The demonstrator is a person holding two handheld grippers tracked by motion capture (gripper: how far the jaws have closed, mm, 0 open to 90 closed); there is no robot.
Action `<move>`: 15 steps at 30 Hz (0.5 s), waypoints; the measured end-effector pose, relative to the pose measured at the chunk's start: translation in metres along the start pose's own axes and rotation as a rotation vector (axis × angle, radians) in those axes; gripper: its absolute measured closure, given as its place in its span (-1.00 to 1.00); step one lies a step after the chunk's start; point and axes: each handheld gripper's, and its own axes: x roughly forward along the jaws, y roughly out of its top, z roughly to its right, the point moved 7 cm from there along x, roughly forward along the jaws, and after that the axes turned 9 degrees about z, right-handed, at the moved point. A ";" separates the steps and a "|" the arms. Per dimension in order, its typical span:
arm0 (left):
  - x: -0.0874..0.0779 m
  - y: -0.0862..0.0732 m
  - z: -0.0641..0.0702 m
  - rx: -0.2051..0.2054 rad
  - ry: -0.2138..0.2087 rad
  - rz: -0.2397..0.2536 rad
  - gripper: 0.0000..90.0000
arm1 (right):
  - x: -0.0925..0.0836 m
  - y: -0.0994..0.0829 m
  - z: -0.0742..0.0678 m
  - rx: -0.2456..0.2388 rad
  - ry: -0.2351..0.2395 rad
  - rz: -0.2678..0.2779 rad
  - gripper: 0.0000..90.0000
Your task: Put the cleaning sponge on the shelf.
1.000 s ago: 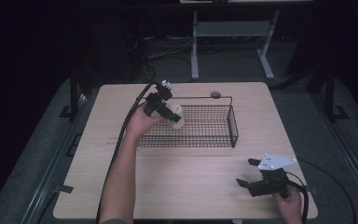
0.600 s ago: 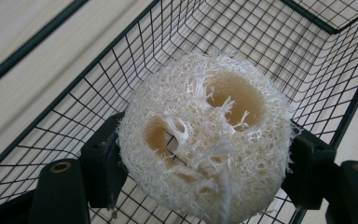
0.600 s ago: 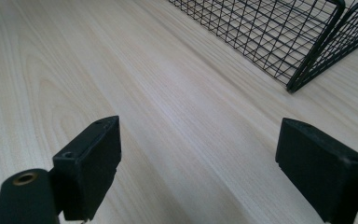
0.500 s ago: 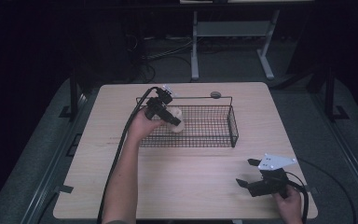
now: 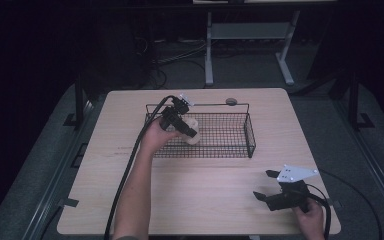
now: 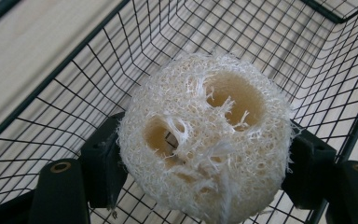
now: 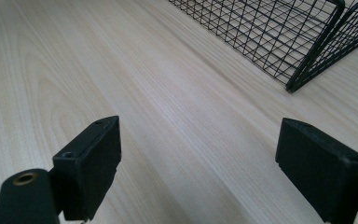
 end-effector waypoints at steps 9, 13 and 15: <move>0.008 -0.001 0.000 -0.011 -0.005 -0.011 -0.40 | -0.001 0.000 0.000 -0.002 0.000 0.004 -0.70; 0.010 -0.003 -0.002 -0.022 -0.001 -0.019 -0.41 | -0.001 0.000 0.000 -0.001 0.000 0.003 -0.70; 0.012 -0.005 -0.003 -0.030 -0.001 -0.030 -0.40 | -0.001 0.000 0.000 -0.001 -0.001 0.003 -0.70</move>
